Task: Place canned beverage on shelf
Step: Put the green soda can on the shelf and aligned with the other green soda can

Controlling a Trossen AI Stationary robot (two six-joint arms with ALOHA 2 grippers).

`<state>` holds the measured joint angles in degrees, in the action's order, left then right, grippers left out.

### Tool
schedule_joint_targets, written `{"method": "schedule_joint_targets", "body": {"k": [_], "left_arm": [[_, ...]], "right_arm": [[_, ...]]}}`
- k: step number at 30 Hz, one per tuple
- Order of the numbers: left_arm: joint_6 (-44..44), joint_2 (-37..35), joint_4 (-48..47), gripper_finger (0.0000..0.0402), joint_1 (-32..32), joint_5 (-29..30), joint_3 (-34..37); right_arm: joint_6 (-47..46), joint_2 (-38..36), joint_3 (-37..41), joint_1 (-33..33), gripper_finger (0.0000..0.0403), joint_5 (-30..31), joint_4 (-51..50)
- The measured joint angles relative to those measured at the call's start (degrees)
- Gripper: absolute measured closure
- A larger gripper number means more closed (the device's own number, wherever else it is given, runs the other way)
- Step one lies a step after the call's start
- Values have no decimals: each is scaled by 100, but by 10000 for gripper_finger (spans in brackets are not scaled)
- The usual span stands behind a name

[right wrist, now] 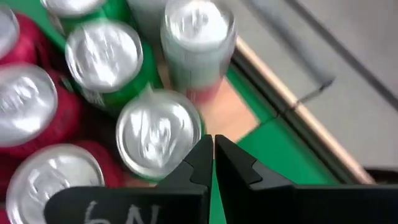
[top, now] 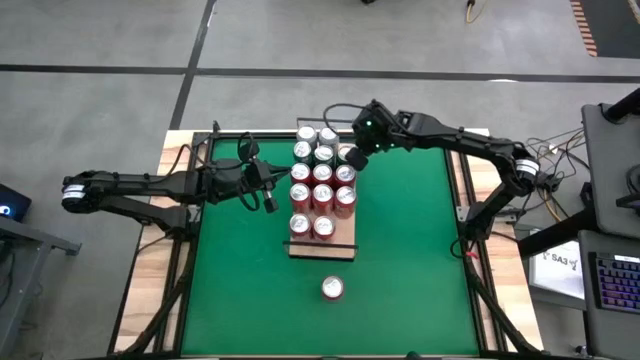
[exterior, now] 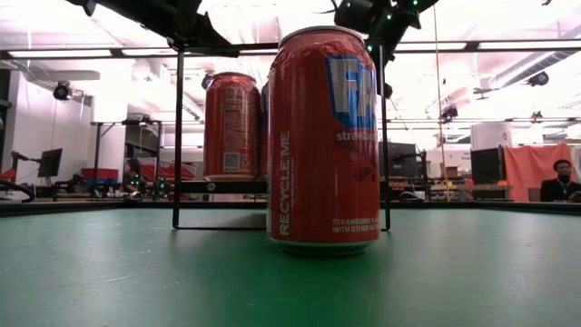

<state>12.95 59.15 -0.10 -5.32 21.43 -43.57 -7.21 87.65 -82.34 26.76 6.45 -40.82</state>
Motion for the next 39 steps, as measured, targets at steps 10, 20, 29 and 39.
{"method": "schedule_joint_targets", "body": {"k": [10, 20, 29, 39], "left_arm": [[0, -1, -4, 401, 2, 0, 0], [0, 1, -63, 401, 2, 1, -2], [0, 1, -99, 401, 2, 2, -2], [0, 1, -144, 401, 2, 0, -2]], "right_arm": [[397, 184, -66, -2, 394, -746, 721], [429, 405, -66, 0, 394, -797, 735], [447, 445, -50, 0, 394, -795, 983], [482, 628, -42, 13, 394, -779, 992]]}}
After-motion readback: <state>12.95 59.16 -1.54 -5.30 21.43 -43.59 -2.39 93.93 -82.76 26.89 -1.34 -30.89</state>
